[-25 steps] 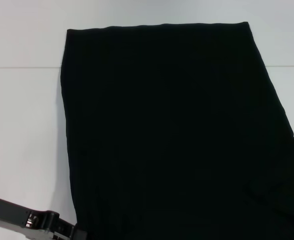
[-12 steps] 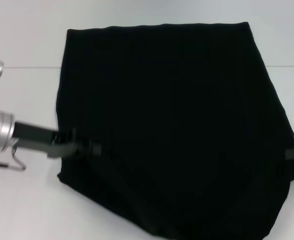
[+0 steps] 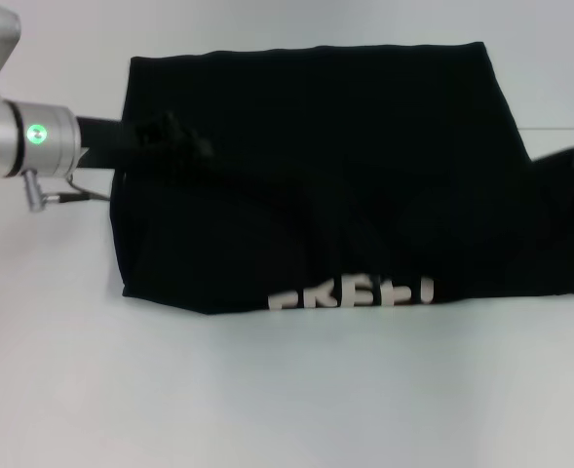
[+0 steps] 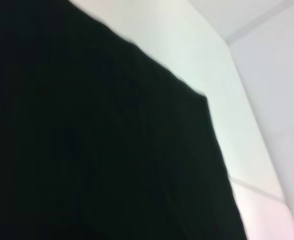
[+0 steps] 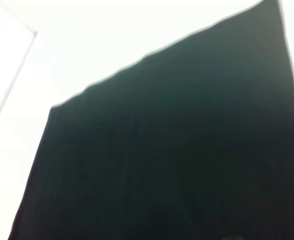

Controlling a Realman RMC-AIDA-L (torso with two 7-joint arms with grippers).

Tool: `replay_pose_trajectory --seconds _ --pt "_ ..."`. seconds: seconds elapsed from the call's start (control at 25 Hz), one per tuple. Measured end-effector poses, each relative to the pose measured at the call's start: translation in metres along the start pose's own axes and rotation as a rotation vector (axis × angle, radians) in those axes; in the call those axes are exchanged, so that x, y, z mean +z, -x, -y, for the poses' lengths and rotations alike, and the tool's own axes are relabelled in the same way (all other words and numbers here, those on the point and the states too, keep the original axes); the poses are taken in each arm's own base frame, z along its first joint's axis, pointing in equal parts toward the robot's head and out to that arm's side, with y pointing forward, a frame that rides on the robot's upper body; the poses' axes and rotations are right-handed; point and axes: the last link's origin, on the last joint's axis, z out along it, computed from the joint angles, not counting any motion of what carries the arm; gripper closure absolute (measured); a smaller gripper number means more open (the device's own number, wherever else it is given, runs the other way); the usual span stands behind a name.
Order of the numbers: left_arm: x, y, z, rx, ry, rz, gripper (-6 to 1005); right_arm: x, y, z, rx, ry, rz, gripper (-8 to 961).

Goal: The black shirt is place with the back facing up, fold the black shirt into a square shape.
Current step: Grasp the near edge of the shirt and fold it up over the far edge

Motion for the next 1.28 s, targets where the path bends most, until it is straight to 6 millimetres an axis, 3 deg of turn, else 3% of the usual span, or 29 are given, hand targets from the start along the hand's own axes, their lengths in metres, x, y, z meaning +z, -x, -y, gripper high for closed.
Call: replay_pose_trajectory --seconds 0.24,0.44,0.68,0.88,1.28 --pt "0.024 -0.008 0.01 0.014 -0.134 -0.126 926 0.059 0.001 0.0 -0.006 -0.129 0.107 898" --pt "0.032 -0.009 0.014 0.042 -0.194 -0.175 926 0.089 0.002 -0.011 -0.083 -0.222 0.193 897" --pt "0.032 -0.014 0.017 0.061 -0.234 -0.223 926 0.104 0.011 -0.028 -0.185 -0.268 0.238 897" --pt "0.029 -0.021 0.015 0.059 -0.232 -0.256 926 0.104 0.026 -0.04 -0.232 -0.27 0.26 896" --pt "0.035 -0.015 0.013 0.09 -0.228 -0.239 926 0.104 0.024 -0.035 -0.254 -0.3 0.259 875"
